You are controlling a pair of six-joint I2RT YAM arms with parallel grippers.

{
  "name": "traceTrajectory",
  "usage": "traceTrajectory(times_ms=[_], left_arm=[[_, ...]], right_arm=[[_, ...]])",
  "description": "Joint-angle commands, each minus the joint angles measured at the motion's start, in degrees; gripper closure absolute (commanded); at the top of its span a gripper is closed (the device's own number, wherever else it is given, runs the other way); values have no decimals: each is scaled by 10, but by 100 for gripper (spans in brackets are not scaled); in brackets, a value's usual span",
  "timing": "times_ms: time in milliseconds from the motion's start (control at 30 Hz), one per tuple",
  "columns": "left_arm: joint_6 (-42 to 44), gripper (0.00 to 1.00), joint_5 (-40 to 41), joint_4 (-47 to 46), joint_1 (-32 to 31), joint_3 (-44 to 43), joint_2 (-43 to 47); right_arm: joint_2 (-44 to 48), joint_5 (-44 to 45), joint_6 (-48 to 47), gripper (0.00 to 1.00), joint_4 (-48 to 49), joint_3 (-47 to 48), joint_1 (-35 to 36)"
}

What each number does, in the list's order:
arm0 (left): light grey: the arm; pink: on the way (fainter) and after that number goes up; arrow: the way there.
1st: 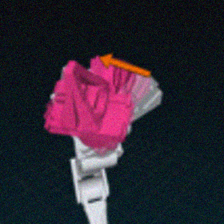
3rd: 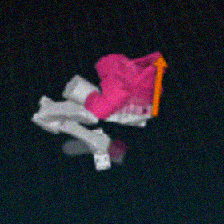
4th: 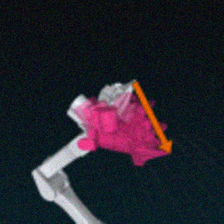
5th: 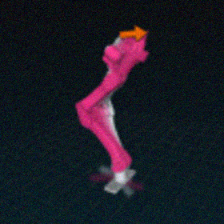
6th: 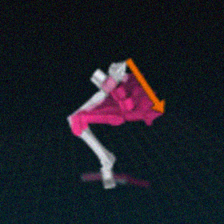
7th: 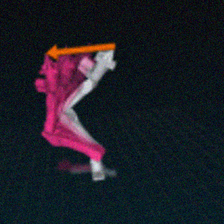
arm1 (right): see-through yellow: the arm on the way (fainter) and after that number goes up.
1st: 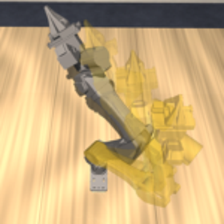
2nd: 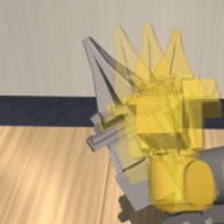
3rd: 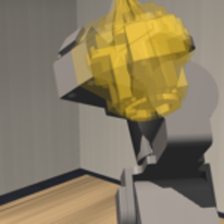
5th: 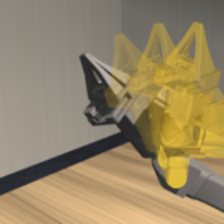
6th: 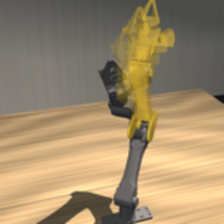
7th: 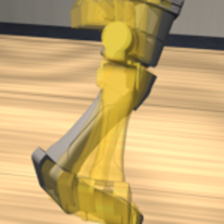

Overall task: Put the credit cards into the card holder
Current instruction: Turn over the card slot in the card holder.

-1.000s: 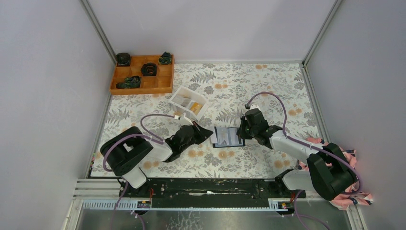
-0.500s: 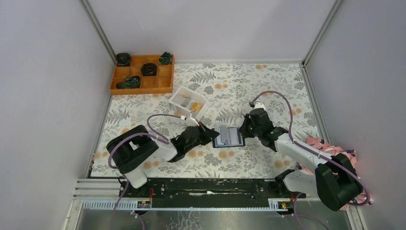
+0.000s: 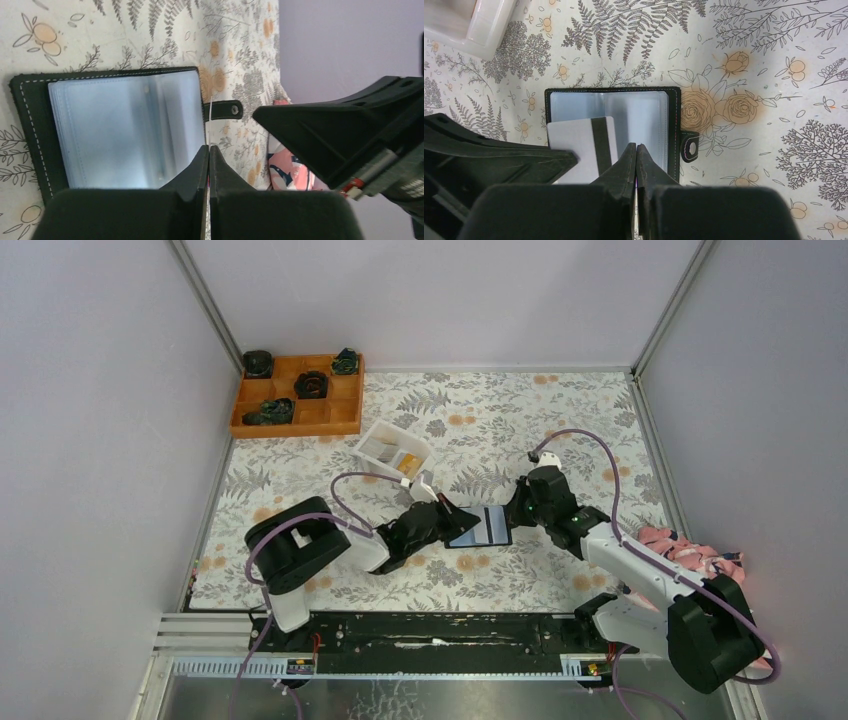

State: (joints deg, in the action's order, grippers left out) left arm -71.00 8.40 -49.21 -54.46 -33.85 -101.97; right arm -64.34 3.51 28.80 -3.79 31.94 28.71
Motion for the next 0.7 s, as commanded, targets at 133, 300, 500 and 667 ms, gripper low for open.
traceTrajectory(times_ms=[133,300,500,667], left_arm=[[5,100,27,-8,-10,-6,-13],[33,100,54,27,-9,9,32],[31,100,57,17,-5,26,37],[25,100,54,2,0,36,28]], right_arm=[[16,-4,-9,100,2,10,-5],[-8,-29,-14,100,11,20,-6],[-45,-53,-12,100,29,27,-5],[-66,-55,-13,100,38,28,-5]])
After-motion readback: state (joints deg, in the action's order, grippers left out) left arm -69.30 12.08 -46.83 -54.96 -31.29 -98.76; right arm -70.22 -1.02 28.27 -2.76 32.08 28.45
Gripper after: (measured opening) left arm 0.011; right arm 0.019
